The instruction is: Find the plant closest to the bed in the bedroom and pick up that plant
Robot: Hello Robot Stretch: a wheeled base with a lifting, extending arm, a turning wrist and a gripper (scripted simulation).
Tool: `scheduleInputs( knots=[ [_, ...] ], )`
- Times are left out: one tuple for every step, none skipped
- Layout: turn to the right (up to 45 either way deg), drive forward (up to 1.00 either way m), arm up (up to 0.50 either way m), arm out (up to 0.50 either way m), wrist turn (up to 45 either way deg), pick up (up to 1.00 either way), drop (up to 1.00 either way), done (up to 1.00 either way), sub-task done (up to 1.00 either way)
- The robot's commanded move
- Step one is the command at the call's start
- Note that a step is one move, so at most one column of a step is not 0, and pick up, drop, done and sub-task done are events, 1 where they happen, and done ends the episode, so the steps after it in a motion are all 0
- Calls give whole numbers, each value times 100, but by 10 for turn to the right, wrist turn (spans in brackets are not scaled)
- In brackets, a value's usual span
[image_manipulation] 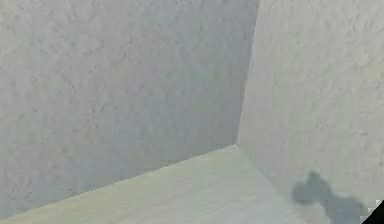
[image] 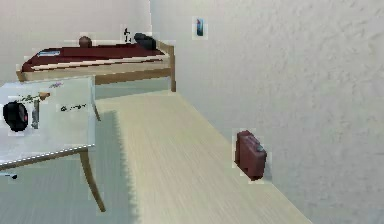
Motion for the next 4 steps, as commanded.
scheduleInputs(
  knots=[
    [0,100,0,0,0,0,0,0,0],
    [0,15,0,0,0,0,0,0,0],
    [-270,0,0,0,0,0,0,0,0],
    [0,75,0,0,0,0,0,0,0]
  ],
)
